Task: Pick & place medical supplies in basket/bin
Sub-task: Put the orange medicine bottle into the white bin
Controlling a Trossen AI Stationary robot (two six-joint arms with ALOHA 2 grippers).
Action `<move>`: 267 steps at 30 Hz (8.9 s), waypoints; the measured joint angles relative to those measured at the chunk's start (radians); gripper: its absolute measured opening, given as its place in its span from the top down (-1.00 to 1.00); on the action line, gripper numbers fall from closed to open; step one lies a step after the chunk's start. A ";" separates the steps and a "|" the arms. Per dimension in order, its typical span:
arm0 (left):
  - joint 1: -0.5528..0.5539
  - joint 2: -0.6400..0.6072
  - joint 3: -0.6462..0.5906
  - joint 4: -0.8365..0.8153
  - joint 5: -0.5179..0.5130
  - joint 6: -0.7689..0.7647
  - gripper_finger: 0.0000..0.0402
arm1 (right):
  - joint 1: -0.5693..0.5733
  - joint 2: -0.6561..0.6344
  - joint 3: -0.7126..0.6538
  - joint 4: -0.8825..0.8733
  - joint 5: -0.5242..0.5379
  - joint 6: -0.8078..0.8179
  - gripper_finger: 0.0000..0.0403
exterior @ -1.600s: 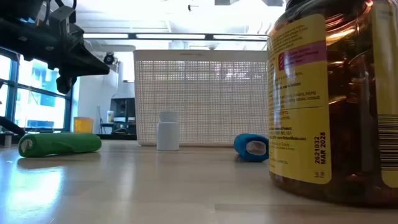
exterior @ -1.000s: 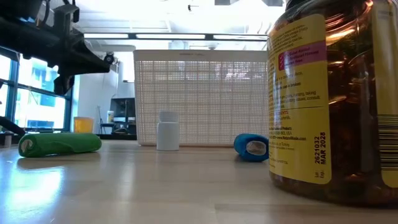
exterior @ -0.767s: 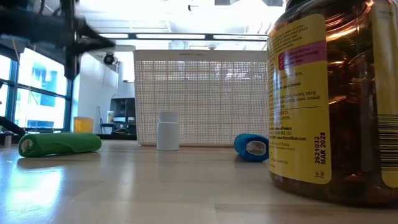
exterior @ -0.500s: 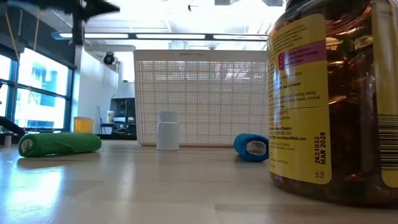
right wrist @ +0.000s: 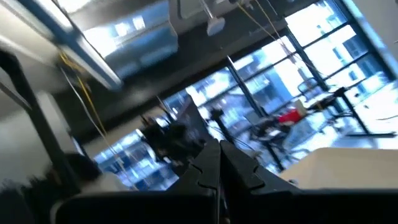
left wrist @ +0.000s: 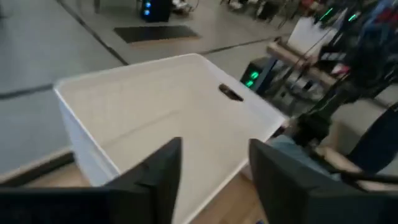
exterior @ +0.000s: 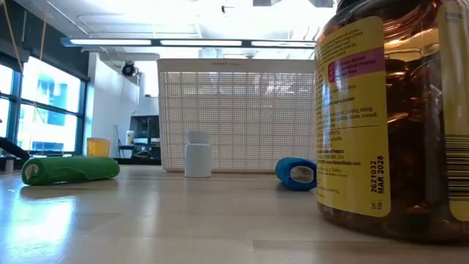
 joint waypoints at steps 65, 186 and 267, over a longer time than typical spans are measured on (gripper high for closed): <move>0.758 0.568 -0.223 -0.446 0.558 0.583 -0.71 | 0.000 0.361 0.549 -0.499 0.147 -0.122 0.06; 0.758 0.568 -0.338 -0.347 0.603 0.581 -0.32 | 0.000 0.361 0.548 -0.542 0.114 -0.072 0.06; 0.642 0.968 0.705 -0.412 0.601 0.805 -0.28 | 0.000 0.386 0.549 -0.551 0.113 -0.015 0.06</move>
